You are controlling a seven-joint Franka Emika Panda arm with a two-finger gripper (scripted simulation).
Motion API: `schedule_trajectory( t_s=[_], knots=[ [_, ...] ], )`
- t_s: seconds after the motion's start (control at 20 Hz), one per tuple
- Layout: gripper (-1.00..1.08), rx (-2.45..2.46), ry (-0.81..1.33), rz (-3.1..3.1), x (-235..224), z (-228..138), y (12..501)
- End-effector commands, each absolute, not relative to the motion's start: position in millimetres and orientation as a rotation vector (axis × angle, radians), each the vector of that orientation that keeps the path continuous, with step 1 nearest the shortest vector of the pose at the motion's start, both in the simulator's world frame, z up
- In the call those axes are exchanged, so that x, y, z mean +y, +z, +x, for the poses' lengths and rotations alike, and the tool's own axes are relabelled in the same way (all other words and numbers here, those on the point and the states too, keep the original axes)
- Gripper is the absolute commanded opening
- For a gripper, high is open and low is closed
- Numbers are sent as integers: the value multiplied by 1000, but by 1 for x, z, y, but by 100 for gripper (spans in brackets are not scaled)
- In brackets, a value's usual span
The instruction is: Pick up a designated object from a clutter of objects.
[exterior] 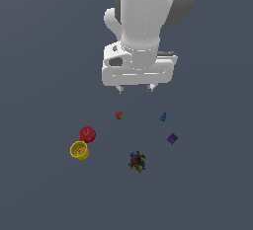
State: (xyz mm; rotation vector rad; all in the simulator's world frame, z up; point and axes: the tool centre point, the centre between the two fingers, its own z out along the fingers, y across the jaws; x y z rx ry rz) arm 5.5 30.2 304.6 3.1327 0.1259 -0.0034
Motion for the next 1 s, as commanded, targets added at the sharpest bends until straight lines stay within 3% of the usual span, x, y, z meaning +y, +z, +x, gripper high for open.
schedule_trajectory(
  t_s=[0.0,0.95],
  knots=[
    [100,174,-5,3126,38,12,294],
    [100,844,-4,3006,170,58,134]
  ],
)
